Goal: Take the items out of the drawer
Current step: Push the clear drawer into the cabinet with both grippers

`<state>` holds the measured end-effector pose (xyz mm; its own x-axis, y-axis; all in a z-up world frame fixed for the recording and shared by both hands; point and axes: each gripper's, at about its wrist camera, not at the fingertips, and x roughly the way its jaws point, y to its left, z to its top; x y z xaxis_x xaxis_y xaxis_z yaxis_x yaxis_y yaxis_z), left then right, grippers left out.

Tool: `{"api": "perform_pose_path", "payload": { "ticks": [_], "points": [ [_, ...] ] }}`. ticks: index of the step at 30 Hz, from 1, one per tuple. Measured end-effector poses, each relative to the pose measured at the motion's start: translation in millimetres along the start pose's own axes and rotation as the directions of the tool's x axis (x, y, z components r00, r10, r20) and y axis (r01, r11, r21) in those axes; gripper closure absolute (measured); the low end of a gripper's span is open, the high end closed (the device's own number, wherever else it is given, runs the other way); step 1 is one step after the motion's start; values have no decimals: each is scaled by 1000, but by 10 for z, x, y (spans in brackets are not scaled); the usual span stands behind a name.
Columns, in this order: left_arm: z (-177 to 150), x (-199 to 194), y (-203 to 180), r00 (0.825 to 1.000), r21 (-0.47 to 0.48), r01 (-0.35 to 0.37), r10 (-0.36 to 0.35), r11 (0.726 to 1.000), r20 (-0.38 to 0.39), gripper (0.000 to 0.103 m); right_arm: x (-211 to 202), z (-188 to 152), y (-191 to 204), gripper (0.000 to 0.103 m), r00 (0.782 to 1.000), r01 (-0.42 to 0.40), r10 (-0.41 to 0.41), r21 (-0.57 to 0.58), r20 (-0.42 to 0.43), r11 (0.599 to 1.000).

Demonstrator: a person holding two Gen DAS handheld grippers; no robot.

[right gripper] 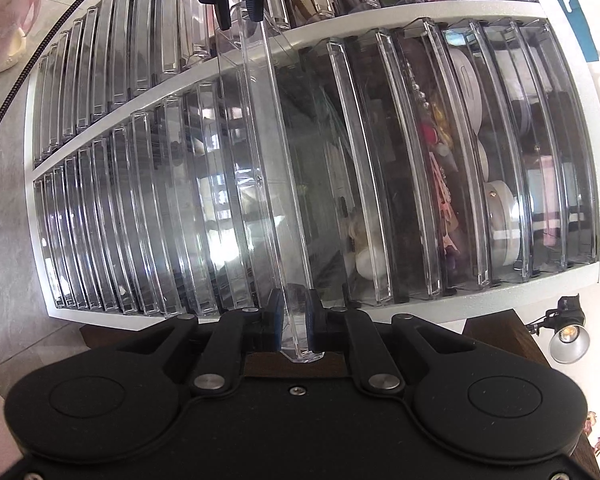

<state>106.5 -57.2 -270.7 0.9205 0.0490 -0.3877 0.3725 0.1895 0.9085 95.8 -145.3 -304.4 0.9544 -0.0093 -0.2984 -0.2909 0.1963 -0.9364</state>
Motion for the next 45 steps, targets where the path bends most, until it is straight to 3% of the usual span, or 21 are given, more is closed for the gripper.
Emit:
{"api": "perform_pose_path", "payload": {
  "ticks": [45],
  "points": [
    [41, 752, 233, 998, 11, -55, 55, 998, -24, 90, 922, 101, -295, 92, 1000, 9, -9, 57, -1, 998]
  ]
}}
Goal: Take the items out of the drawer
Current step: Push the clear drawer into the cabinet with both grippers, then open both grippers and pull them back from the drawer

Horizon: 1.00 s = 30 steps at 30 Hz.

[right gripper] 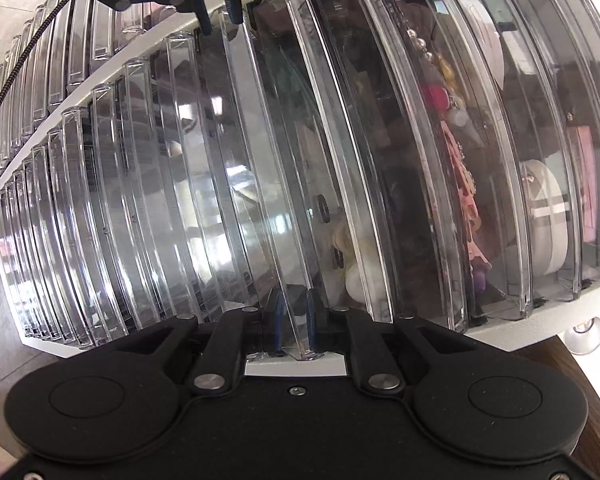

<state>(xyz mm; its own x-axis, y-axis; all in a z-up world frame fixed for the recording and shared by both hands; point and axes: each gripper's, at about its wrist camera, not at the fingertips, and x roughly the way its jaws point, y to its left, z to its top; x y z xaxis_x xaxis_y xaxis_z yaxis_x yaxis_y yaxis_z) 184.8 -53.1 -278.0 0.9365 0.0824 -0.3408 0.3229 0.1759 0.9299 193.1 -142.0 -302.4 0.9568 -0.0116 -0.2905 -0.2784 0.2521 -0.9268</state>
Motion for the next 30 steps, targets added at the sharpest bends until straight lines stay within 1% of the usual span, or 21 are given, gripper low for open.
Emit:
{"api": "perform_pose_path", "payload": {
  "ticks": [5, 7, 10, 13, 15, 16, 17, 18, 19, 21, 22, 23, 24, 25, 26, 27, 29, 30],
  "points": [
    [-7, -7, 31, 1000, -3, -5, 5, 1000, 0, 90, 60, -4, -6, 92, 1000, 0, 0, 2, 4, 1000],
    [-16, -16, 35, 1000, 0, -9, 9, 1000, 2, 90, -36, -22, -98, 92, 1000, 0, 0, -1, 9, 1000],
    [-15, -16, 44, 1000, -1, -6, 6, 1000, 0, 90, -31, -48, -60, 92, 1000, 0, 0, -3, 9, 1000],
    [-11, -16, 47, 1000, 2, -4, 4, 1000, -1, 90, -99, -83, 59, 92, 1000, -1, 1, -4, 8, 1000],
    [-11, -19, 43, 1000, -1, 2, -2, 1000, -2, 89, -137, -88, 75, 77, 1000, -24, 24, -1, -1, 1000],
    [-12, -23, 33, 1000, -1, 8, -8, 1000, -4, 85, -151, -91, 84, 52, 999, -31, 31, 4, -8, 1000],
    [-16, -33, 17, 1000, 1, 14, -14, 1000, -5, 78, -163, -89, 84, 39, 1000, -29, 29, 9, -8, 1000],
    [-19, -48, -3, 1000, 5, 18, -18, 1000, -3, 51, -182, -86, 84, 39, 1000, -24, 25, 13, -5, 1000],
    [-24, -77, -32, 1000, 16, 15, -16, 1000, 7, 21, -201, -81, 83, 39, 1000, -22, 22, 15, -4, 1000],
    [-35, -159, -101, 999, 46, -2, 1, 999, 35, 7, -232, -63, 83, 38, 1000, -22, 22, 16, -7, 1000],
    [-36, -202, -127, 999, 54, -17, 15, 998, 44, 5, -250, -51, 83, 35, 1000, -25, 25, 15, -10, 1000],
    [-36, -244, -143, 998, 58, -27, 24, 998, 50, 3, -269, -39, 80, 28, 999, -30, 30, 14, -12, 999],
    [-34, -287, -150, 998, 58, -32, 29, 998, 56, 0, -300, -23, 72, 23, 999, -38, 38, 16, -8, 999],
    [-34, -330, -152, 998, 57, -31, 27, 998, 60, 0, -341, -4, 60, 15, 999, -47, 47, 19, -1, 999],
    [-35, -371, -151, 998, 58, -27, 24, 998, 61, 0, -382, 15, 47, 10, 999, -54, 54, 21, 5, 998],
    [-37, -410, -152, 998, 62, -24, 20, 998, 62, 0, -425, 36, 34, 9, 998, -59, 59, 21, 9, 998],
    [-49, -492, -148, 998, 71, -25, 20, 997, 67, 0, -515, 83, 7, 1, 998, -65, 65, 19, 17, 998],
    [-52, -532, -144, 997, 74, -29, 24, 997, 70, 0, -562, 105, -3, 0, 998, -65, 65, 17, 22, 998]
  ]
}}
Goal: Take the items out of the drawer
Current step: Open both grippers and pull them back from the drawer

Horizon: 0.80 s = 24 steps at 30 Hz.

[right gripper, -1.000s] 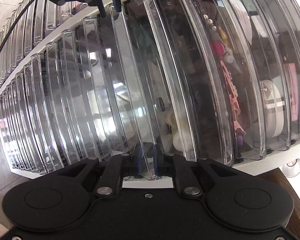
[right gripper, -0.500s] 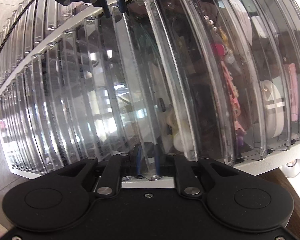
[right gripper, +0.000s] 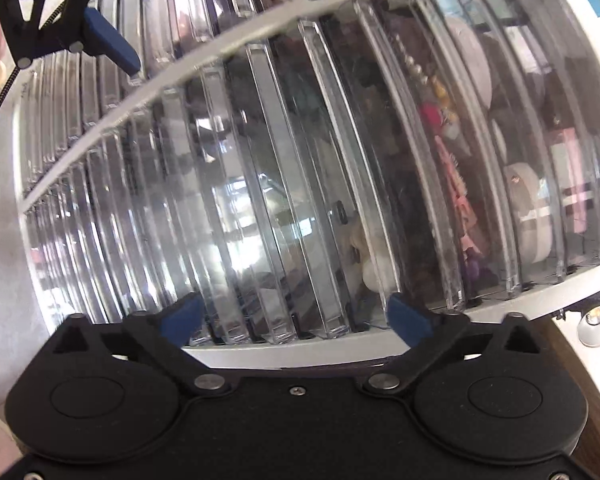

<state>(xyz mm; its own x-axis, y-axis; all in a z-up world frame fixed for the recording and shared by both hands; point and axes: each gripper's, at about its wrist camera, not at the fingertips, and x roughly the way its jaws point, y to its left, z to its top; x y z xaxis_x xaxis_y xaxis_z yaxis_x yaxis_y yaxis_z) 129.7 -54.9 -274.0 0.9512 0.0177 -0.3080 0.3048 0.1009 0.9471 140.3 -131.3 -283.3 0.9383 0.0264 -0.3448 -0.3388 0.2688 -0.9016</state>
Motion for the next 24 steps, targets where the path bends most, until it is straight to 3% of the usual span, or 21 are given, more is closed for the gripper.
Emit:
{"api": "perform_pose_path", "payload": {
  "ticks": [15, 24],
  "points": [
    [-5, -471, 207, 997, 15, -73, 73, 997, 5, 0, -414, 412, -217, 0, 997, 50, -48, -41, 52, 998],
    [3, -725, 375, 995, -9, -96, 96, 995, 17, 0, -677, 521, -415, 0, 999, 24, -23, -24, 42, 999]
  ]
}}
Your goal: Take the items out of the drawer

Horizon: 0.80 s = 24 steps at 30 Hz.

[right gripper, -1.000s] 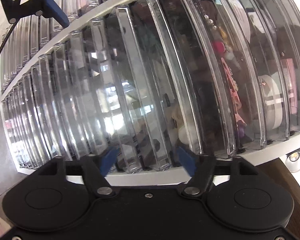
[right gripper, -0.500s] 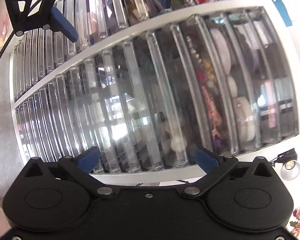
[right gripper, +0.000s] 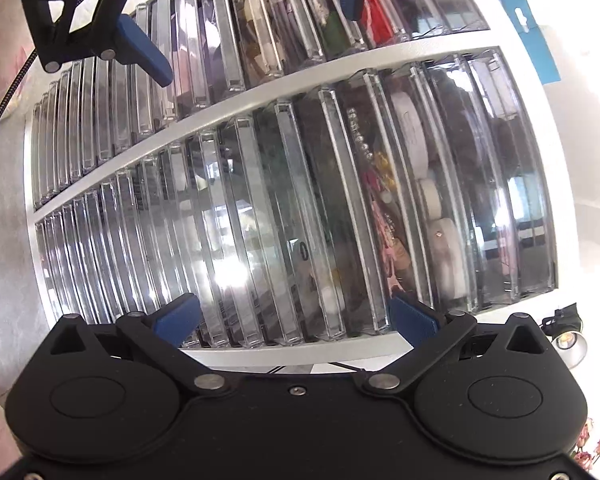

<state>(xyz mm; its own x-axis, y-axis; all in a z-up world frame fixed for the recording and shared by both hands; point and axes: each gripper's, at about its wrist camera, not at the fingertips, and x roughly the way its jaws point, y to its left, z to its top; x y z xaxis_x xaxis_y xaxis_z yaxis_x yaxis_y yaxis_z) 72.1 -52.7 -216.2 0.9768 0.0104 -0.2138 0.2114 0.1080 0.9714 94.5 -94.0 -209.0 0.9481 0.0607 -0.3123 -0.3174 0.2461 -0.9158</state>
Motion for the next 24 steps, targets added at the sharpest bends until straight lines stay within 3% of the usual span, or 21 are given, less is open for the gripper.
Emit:
{"api": "perform_pose_path", "payload": {
  "ticks": [6, 10, 17, 24],
  "points": [
    [11, -225, 352, 1000, -137, -8, 6, 991, -19, 0, -214, 124, -402, 0, 999, -24, 27, 127, -23, 992],
    [6, -477, 669, 999, -267, 15, -25, 964, -34, 0, -393, 220, -702, 0, 998, -47, 57, 222, -40, 974],
    [-62, -843, 1209, 997, -518, 72, -73, 853, 18, 0, -751, 243, -1246, 0, 989, -118, 144, 459, -21, 881],
    [-133, -1062, 1548, 987, -662, 158, -144, 733, 76, 0, -1211, 7, -1335, 0, 989, -133, 145, 546, 22, 827]
  ]
}}
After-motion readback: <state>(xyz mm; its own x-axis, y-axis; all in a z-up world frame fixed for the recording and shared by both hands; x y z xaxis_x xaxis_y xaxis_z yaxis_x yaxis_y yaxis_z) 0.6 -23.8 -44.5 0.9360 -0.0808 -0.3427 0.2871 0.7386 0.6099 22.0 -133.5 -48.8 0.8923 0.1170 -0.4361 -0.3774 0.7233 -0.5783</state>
